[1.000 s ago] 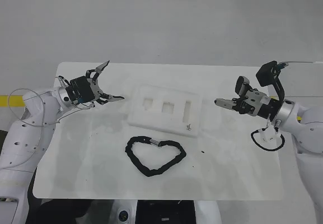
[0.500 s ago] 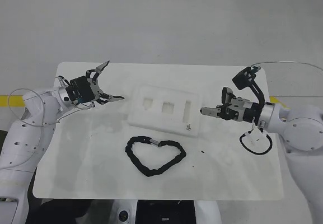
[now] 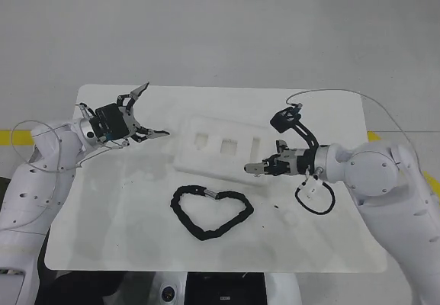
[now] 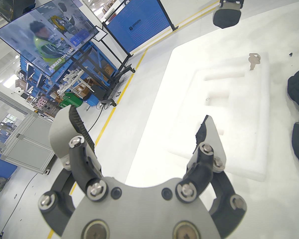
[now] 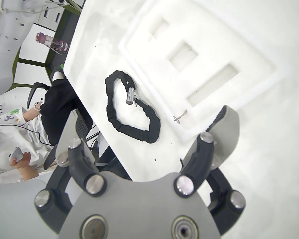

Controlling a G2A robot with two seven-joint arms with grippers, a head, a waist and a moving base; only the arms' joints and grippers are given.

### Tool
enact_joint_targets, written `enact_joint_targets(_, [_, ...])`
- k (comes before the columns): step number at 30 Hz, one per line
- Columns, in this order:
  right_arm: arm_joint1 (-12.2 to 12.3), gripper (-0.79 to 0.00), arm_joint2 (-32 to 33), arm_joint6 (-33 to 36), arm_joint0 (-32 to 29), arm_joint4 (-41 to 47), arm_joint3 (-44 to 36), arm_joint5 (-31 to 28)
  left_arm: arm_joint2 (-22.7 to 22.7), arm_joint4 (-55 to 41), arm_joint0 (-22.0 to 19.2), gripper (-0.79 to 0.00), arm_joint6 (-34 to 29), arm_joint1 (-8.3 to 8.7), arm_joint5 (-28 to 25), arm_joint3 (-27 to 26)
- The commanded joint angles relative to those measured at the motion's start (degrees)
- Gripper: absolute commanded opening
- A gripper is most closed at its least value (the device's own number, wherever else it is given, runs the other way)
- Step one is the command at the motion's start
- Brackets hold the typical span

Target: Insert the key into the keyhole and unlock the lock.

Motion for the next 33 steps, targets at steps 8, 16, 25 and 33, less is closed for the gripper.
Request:
enact_joint_targets(8, [-0.8, 0.0, -5.4, 2.8, 3.1, -2.6, 2.9, 8.6, 0.0, 0.0, 0.0, 0.0, 0.0, 0.0, 0.0, 0.0])
enact_joint_targets(16, [-1.7, 0.0, -8.7, 2.2, 5.1, -1.1, 6.2, 10.0, 0.0, 0.0, 0.0, 0.0, 0.0, 0.0, 0.0, 0.0])
enact_joint_targets(25, [-1.7, 0.0, -8.7, 2.2, 5.1, -1.1, 6.2, 10.0, 0.0, 0.0, 0.0, 0.0, 0.0, 0.0, 0.0, 0.0])
enact_joint_targets(33, [-1.7, 0.0, -8.5, 0.3, 3.9, -0.6, 5.8, 10.5, 0.0, 0.0, 0.0, 0.0, 0.0, 0.0, 0.0, 0.0])
